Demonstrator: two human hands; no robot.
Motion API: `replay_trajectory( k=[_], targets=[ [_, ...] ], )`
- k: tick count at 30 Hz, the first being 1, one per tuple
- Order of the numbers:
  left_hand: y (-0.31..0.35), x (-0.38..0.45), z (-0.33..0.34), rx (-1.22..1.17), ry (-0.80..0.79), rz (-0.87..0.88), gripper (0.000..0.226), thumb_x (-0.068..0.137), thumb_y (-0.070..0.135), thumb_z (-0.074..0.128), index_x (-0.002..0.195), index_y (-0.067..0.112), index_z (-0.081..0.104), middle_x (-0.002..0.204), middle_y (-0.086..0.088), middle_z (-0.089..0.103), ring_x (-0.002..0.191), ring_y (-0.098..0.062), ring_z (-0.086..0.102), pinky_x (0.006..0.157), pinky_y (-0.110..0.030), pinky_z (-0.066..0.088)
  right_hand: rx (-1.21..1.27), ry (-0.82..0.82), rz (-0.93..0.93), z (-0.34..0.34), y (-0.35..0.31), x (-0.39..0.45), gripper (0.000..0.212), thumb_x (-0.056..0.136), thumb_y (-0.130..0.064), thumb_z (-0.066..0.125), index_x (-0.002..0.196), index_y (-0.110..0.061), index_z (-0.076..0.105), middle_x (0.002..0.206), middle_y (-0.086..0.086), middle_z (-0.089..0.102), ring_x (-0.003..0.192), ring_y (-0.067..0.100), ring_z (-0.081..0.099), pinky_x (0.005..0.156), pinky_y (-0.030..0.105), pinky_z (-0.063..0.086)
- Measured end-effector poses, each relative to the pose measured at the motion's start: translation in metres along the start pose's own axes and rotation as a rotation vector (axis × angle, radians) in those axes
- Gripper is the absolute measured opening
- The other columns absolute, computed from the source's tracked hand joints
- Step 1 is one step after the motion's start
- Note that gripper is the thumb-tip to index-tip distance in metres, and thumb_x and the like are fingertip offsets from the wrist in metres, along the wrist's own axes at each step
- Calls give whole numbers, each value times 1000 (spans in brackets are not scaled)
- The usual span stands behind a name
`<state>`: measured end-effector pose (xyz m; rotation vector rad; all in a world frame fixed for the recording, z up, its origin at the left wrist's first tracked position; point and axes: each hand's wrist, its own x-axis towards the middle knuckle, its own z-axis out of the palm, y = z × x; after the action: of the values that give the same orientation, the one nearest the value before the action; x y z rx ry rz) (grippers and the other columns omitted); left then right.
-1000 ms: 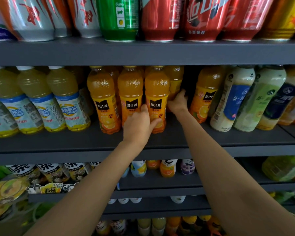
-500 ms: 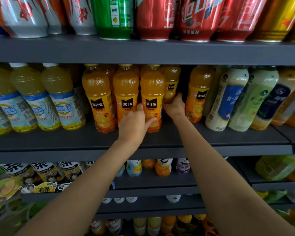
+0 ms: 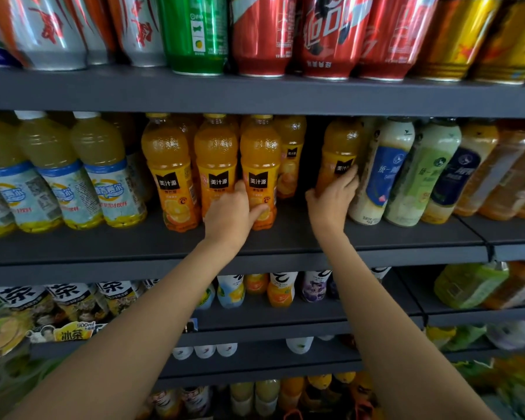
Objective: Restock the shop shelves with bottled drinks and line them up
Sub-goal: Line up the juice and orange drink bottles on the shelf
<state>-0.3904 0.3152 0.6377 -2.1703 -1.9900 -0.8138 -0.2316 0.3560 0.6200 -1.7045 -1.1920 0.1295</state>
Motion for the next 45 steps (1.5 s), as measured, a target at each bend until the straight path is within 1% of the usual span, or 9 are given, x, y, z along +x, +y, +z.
replay_trajectory(
  k=[2,4,8,18,24,34,38,41,45],
  targets=[
    [0,0,1,-8,-2,-7,54,87,48,54,121,8,45,113,-12,62,102,-29,61,80,-36,48,28,-68,130,7,4,2,87,83,-10,65,144,6,6,145,25,23,135,37,25,112,38,20],
    [0,0,2,-11,-7,-8,53,86,48,54,121,9,45,113,-12,62,102,-29,61,80,-36,49,41,-51,187,7,5,6,77,82,-11,66,140,5,18,140,25,31,130,39,31,109,40,24],
    [0,0,3,-14,-2,-12,54,87,48,54,122,8,44,114,-12,61,103,-29,61,81,-36,49,8,-81,119,9,2,-8,66,79,-16,69,130,4,31,131,23,37,121,39,35,102,41,27],
    [10,-8,7,48,32,-60,53,91,46,48,126,7,39,106,-14,64,95,-30,64,72,-35,50,-9,-285,-124,1,-1,-41,76,82,-22,69,139,-1,25,134,19,39,124,34,35,104,40,29],
    [16,-11,7,95,17,-69,55,94,45,43,131,6,34,106,-14,65,95,-30,65,71,-34,49,91,-332,-48,-5,-2,-41,71,79,-20,72,135,-7,30,133,15,48,122,34,43,101,44,38],
    [21,-16,10,-145,21,-180,57,94,31,50,140,6,27,118,-15,60,105,-30,60,80,-36,49,7,-331,-35,-6,-12,-48,64,85,-19,65,134,-5,27,135,17,44,122,35,40,96,42,36],
    [0,-50,14,-347,197,-76,49,92,15,53,138,9,38,122,-9,59,107,-26,58,89,-33,45,28,-191,-59,-9,-14,-59,73,83,-19,68,140,-3,25,139,19,35,125,34,35,103,40,31],
    [-30,-59,6,-438,377,-155,38,86,12,61,122,6,50,112,-10,56,105,-23,53,90,-32,45,76,13,-222,-11,-26,-73,55,83,-19,68,129,-1,42,126,17,44,116,29,41,97,37,39],
    [-56,-51,-4,-476,452,-411,46,81,16,68,119,2,47,120,-19,44,115,-32,42,94,-38,39,45,-82,-209,7,-51,-87,53,84,-26,67,125,0,45,125,15,48,118,30,41,101,38,35]
  ],
)
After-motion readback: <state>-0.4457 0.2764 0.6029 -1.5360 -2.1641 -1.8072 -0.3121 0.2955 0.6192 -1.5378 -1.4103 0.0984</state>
